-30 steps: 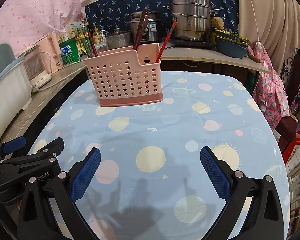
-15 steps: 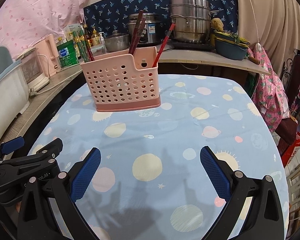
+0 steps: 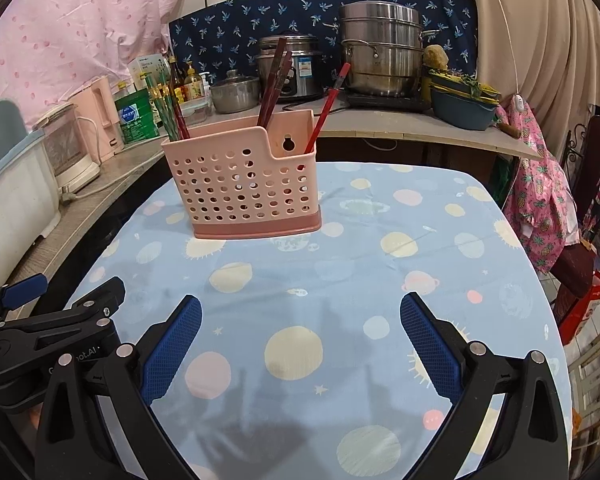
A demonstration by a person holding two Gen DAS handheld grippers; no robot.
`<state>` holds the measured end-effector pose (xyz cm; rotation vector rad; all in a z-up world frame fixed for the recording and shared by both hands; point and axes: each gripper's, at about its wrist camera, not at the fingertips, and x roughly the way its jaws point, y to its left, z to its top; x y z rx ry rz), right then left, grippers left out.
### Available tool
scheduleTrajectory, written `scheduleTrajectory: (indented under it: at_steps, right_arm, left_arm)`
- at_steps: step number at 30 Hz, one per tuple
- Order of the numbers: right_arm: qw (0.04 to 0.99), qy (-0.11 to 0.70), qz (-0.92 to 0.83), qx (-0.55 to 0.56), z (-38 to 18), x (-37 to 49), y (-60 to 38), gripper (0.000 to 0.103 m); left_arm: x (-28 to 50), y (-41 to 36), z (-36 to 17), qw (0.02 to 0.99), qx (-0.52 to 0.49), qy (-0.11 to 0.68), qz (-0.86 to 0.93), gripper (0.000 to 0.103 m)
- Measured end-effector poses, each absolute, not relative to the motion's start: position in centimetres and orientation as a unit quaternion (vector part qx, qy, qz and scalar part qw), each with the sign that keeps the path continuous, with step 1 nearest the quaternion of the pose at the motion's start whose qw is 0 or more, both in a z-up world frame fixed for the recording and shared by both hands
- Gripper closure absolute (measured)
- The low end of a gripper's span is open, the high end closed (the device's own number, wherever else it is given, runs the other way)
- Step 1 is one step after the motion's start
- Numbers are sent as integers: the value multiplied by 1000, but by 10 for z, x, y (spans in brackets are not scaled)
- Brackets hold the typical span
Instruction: Organize utensils
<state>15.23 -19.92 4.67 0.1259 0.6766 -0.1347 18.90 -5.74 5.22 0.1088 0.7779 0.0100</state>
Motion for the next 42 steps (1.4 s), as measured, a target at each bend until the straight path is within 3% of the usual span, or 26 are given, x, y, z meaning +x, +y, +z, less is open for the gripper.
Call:
scheduleTrajectory:
  at_steps: [42]
  right_arm:
    - [939, 332, -71, 55, 63, 174, -201, 7]
  left_arm:
    - [215, -58, 68, 927, 51, 372, 2, 8]
